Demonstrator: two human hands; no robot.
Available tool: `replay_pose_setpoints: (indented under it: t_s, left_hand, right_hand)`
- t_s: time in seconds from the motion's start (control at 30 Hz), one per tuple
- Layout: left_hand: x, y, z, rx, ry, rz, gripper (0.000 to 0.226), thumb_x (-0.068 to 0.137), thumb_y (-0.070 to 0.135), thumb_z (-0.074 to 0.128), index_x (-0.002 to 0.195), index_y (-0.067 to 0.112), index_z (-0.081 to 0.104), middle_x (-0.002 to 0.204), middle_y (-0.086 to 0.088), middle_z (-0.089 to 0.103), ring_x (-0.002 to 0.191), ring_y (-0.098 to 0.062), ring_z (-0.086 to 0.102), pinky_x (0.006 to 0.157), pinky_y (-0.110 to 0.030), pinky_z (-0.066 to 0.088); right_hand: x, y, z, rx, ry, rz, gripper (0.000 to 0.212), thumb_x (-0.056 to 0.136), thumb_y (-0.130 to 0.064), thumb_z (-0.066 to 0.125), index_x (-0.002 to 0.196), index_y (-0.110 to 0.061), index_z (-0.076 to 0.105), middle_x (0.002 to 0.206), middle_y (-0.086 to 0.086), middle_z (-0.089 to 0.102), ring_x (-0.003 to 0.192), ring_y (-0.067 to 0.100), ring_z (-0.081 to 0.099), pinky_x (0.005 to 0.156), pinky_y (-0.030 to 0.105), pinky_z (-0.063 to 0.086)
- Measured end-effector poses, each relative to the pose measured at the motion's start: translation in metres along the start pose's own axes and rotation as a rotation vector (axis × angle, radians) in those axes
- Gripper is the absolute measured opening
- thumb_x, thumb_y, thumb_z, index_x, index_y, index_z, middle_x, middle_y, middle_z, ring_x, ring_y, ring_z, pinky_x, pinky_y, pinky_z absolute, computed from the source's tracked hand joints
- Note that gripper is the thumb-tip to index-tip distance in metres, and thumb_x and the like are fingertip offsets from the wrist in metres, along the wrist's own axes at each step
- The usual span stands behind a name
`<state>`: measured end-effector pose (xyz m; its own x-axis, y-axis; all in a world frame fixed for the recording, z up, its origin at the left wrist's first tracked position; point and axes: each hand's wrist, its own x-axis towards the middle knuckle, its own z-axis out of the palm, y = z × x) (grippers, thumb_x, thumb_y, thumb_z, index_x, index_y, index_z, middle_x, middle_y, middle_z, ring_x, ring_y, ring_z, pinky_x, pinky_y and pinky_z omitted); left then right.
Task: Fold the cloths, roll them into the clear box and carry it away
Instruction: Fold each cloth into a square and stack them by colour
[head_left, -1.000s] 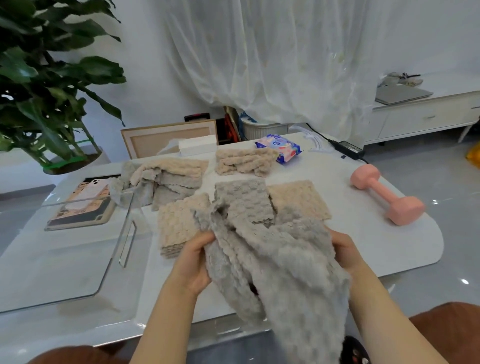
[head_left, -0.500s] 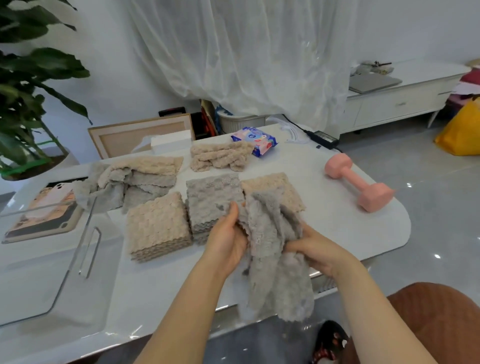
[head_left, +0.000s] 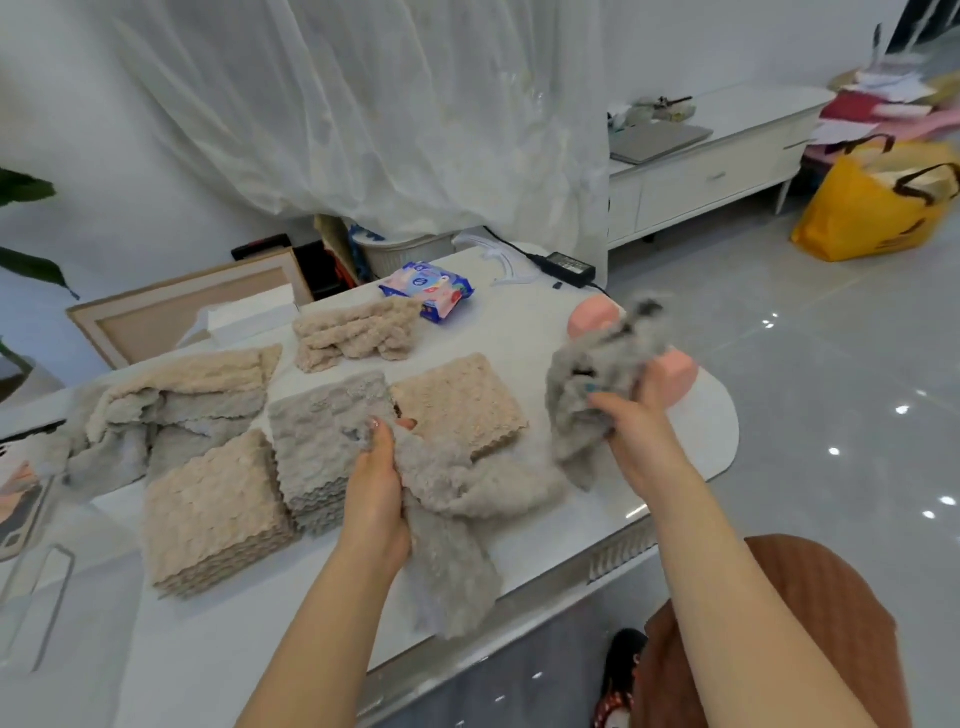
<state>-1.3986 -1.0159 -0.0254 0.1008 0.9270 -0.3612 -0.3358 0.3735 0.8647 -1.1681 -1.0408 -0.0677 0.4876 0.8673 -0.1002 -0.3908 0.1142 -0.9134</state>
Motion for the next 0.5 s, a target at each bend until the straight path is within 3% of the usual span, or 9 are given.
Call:
replay_pose_setpoints:
  t_s: [0.07, 0.1, 0.13, 0.2, 0.27, 0.37, 0.5]
  left_hand:
    - [-0.002, 0.001, -0.006, 0.062, 0.009, -0.042, 0.032, 0.099, 0.037, 0.041, 0.103, 0.013, 0.062, 0.100, -0.006, 0.068, 0.094, -0.021, 0.065, 0.085, -0.040, 0.052]
    - [-0.002, 0.001, -0.009, 0.110, 0.015, -0.058, 0.031, 0.099, 0.033, 0.042, 0.101, 0.010, 0.062, 0.101, -0.009, 0.068, 0.094, -0.023, 0.065, 0.089, -0.042, 0.051]
    - [-0.002, 0.000, -0.012, 0.170, 0.023, -0.068, 0.030, 0.100, 0.030, 0.042, 0.101, 0.007, 0.062, 0.102, -0.012, 0.068, 0.095, -0.024, 0.065, 0.091, -0.043, 0.050]
    - [0.000, -0.001, -0.020, 0.263, 0.032, -0.061, 0.032, 0.101, 0.027, 0.041, 0.104, 0.003, 0.062, 0.103, -0.015, 0.069, 0.095, -0.024, 0.066, 0.089, -0.041, 0.051]
    - [-0.001, -0.002, -0.027, 0.272, 0.024, -0.038, 0.033, 0.101, 0.026, 0.040, 0.106, 0.002, 0.062, 0.098, -0.011, 0.071, 0.089, -0.019, 0.068, 0.082, -0.034, 0.052]
    - [-0.002, -0.004, -0.032, 0.237, -0.001, -0.053, 0.030, 0.101, 0.023, 0.041, 0.099, 0.005, 0.063, 0.081, -0.001, 0.073, 0.078, -0.011, 0.068, 0.073, -0.026, 0.048]
    - [-0.006, -0.007, -0.042, 0.086, -0.082, -0.088, 0.024, 0.094, -0.004, 0.039, 0.079, 0.007, 0.055, 0.070, -0.003, 0.057, 0.074, -0.015, 0.053, 0.067, -0.023, 0.049]
  right_hand:
    - [0.006, 0.007, 0.012, -0.497, -0.059, 0.033, 0.085, 0.083, -0.008, 0.063, 0.151, -0.020, 0.013, 0.151, 0.004, 0.024, 0.136, 0.021, 0.033, 0.107, 0.032, 0.036]
    - [0.003, 0.013, 0.016, -0.695, -0.059, 0.044, 0.089, 0.085, -0.011, 0.061, 0.152, -0.020, 0.005, 0.156, 0.004, 0.007, 0.142, 0.021, 0.020, 0.111, 0.029, 0.026]
    - [-0.004, 0.019, 0.019, -0.814, -0.044, 0.002, 0.083, 0.087, -0.009, 0.057, 0.152, -0.018, 0.007, 0.156, 0.006, 0.003, 0.143, 0.021, 0.016, 0.108, 0.025, 0.023]
    - [-0.018, 0.035, 0.019, -0.880, -0.025, -0.125, 0.059, 0.086, 0.002, 0.047, 0.142, -0.014, 0.036, 0.147, 0.011, 0.028, 0.133, 0.024, 0.035, 0.096, 0.018, 0.029]
    - [-0.032, 0.048, 0.018, -0.936, -0.182, -0.055, 0.048, 0.086, 0.003, 0.046, 0.130, -0.014, 0.053, 0.134, 0.007, 0.050, 0.116, 0.017, 0.050, 0.090, 0.018, 0.034]
    - [-0.043, 0.057, 0.016, -1.018, -0.520, 0.174, 0.051, 0.085, -0.005, 0.053, 0.133, -0.021, 0.050, 0.135, -0.001, 0.051, 0.113, 0.010, 0.049, 0.093, 0.021, 0.039]
    - [-0.042, 0.051, 0.016, -1.099, -0.566, 0.149, 0.046, 0.083, -0.011, 0.062, 0.127, -0.023, 0.054, 0.127, -0.003, 0.048, 0.104, 0.012, 0.050, 0.089, 0.023, 0.040]
